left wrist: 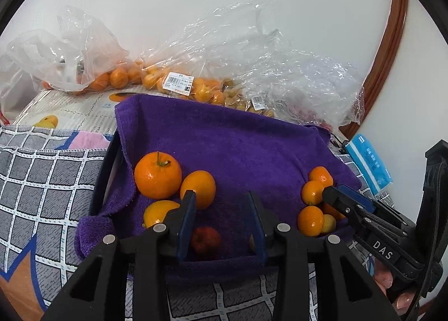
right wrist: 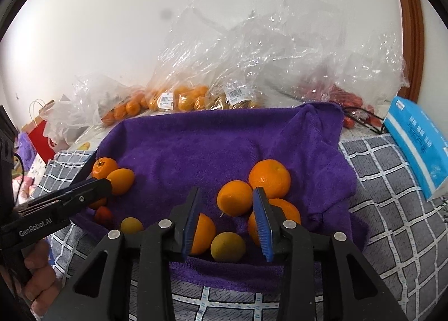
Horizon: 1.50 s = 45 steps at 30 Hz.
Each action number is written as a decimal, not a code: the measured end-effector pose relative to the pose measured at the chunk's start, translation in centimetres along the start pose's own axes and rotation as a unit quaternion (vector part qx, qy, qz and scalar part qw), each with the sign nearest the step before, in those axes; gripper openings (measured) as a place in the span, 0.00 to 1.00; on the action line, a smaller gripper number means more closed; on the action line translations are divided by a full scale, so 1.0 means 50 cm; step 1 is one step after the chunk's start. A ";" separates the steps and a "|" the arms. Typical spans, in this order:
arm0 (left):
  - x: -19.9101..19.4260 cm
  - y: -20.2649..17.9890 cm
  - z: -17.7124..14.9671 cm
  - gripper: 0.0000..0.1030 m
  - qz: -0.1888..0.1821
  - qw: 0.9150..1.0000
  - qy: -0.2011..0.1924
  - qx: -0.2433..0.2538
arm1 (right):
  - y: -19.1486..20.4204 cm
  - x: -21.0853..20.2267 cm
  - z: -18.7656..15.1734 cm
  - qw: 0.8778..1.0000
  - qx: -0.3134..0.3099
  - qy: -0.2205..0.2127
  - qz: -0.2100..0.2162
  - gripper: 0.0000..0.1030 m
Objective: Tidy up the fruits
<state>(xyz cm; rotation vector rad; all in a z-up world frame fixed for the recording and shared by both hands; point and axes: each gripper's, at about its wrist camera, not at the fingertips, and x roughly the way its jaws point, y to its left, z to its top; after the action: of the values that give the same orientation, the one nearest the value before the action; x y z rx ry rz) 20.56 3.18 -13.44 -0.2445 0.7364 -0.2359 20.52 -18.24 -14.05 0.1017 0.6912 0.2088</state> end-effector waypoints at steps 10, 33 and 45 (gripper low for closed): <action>-0.028 -0.005 0.007 0.45 0.004 1.000 -0.012 0.013 | 0.003 -0.008 0.003 1.000 0.010 0.003 0.000 0.44; -0.325 -0.102 -0.065 0.80 0.088 0.994 -0.048 0.053 | 0.094 -0.369 -0.035 0.996 0.040 -0.011 -0.074 0.58; -0.433 -0.136 -0.084 0.87 0.094 0.992 -0.065 0.052 | 0.117 -0.536 -0.073 0.992 0.017 -0.062 -0.105 0.97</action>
<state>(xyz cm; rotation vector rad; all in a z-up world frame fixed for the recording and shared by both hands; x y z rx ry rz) 1.32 2.59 -0.75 -0.0894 0.6105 -0.0788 -2.82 -18.47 0.76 0.0733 0.5762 -0.0114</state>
